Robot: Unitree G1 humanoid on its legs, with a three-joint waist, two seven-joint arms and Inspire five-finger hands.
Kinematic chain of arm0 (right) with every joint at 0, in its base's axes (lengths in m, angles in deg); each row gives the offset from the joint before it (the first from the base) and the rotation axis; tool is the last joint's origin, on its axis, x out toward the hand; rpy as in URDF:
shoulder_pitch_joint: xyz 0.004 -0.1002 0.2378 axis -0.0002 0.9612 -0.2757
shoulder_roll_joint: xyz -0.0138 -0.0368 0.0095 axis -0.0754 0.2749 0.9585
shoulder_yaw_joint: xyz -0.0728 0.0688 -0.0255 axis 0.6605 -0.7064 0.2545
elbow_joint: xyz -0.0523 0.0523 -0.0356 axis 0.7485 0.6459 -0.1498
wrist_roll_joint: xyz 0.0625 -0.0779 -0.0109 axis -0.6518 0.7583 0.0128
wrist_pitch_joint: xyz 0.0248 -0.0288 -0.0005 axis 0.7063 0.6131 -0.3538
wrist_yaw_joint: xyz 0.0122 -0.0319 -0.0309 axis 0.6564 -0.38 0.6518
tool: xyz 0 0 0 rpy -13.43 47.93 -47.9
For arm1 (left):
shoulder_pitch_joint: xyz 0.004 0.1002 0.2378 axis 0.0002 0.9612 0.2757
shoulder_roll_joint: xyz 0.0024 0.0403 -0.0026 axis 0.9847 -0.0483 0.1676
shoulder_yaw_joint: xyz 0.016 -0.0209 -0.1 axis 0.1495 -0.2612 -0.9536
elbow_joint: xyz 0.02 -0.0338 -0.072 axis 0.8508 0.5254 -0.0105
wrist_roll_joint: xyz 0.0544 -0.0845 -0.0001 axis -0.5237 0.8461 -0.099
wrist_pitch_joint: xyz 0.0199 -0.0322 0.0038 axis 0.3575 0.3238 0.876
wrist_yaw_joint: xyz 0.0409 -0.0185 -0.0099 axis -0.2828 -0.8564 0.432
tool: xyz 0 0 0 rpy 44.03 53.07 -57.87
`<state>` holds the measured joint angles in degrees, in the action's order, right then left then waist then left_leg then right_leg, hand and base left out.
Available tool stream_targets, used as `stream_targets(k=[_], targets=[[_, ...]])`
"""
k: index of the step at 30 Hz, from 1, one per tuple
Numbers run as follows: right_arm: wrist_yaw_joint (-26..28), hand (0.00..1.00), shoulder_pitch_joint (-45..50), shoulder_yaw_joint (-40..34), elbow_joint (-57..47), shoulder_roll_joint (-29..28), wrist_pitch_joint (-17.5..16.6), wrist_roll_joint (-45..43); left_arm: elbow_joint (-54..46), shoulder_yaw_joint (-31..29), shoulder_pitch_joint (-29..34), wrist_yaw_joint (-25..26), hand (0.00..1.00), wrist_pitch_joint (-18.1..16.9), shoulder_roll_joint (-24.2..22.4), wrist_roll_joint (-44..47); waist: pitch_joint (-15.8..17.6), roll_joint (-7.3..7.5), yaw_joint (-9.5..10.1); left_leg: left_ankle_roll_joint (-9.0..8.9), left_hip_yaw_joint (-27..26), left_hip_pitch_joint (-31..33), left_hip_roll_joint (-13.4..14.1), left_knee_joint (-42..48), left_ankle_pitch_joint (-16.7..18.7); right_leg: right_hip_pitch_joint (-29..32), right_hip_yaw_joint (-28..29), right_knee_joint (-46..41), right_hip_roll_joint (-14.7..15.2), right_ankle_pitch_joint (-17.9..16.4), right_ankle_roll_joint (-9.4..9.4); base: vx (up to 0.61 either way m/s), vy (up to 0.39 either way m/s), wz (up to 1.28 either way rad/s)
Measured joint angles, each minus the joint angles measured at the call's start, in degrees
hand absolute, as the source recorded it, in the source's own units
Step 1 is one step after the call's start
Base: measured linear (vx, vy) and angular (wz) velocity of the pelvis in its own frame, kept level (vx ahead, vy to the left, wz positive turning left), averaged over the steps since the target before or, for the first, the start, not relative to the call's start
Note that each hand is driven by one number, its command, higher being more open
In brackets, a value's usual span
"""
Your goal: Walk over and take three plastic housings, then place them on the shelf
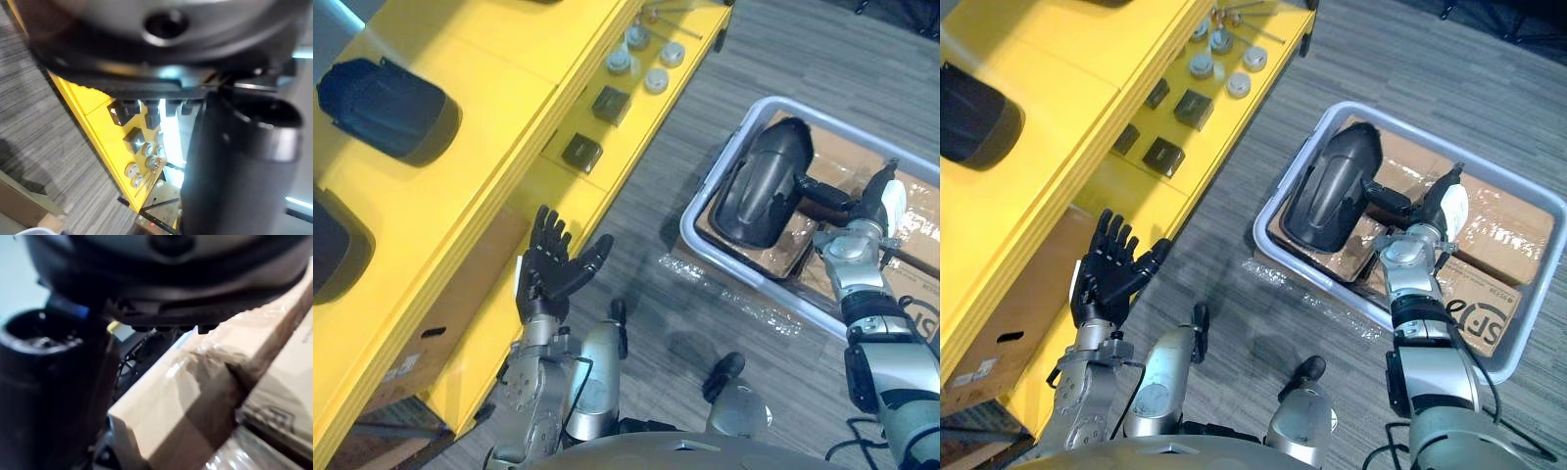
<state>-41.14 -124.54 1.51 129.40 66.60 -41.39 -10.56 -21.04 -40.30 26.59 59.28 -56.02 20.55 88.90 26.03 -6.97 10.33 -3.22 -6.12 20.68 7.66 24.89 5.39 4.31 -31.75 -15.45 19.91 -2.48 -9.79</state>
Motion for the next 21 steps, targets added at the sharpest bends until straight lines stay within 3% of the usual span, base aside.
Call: stream_targets(k=[4,5,9,14,21], targets=[[2.53,1.0,-2.33,1.92,3.26,1.1,1.59,0.16,2.99,0.46,-0.8,1.46,1.0,0.0,0.01,0.07,0.07,-0.1,0.88,0.29,0.21,2.04,-0.08,-0.2,-1.07,2.58,0.49,-1.51,0.51,-0.08,0.15,-0.09,0.006,0.03],[3.62,0.0,-2.71,2.4,3.73,2.09,1.97,0.14,3.15,0.83,-0.76,2.04,1.0,0.0,0.02,0.26,0.09,-0.14,1.05,0.41,0.21,2.15,-0.11,-0.45,-1.4,2.78,0.49,-1.61,0.73,-0.1,0.18,-0.08,-0.002,0.07],[4.28,0.0,-2.64,2.79,4.03,2.88,1.75,0.69,3.14,1.05,-1.18,2.41,1.0,0.0,0.0,0.34,0.1,-0.12,1.36,0.43,0.21,2.12,-0.62,-2.46,-2.84,3.62,0.52,-1.97,1.15,-0.22,0.4,-0.08,0.0,0.03],[4.61,0.0,-4.55,3.71,6.68,6.33,2.66,7.39,3.75,2.12,-2.91,2.51,1.0,0.0,0.0,0.33,0.11,-0.1,1.42,0.0,0.31,1.38,-1.12,-7.12,-6.06,5.19,0.4,-2.71,1.35,-0.56,0.98,-0.07,-0.026,0.03],[4.69,0.0,-6.99,7.27,7.2,5.86,8.79,14.02,4.7,3.56,-2.78,2.13,1.0,-0.01,-0.04,0.76,0.1,-0.13,1.59,-0.7,0.04,-1.39,-1.14,-12.33,-9.29,5.46,0.45,-3.69,1.13,-1.09,1.8,-0.02,-0.041,0.0]])
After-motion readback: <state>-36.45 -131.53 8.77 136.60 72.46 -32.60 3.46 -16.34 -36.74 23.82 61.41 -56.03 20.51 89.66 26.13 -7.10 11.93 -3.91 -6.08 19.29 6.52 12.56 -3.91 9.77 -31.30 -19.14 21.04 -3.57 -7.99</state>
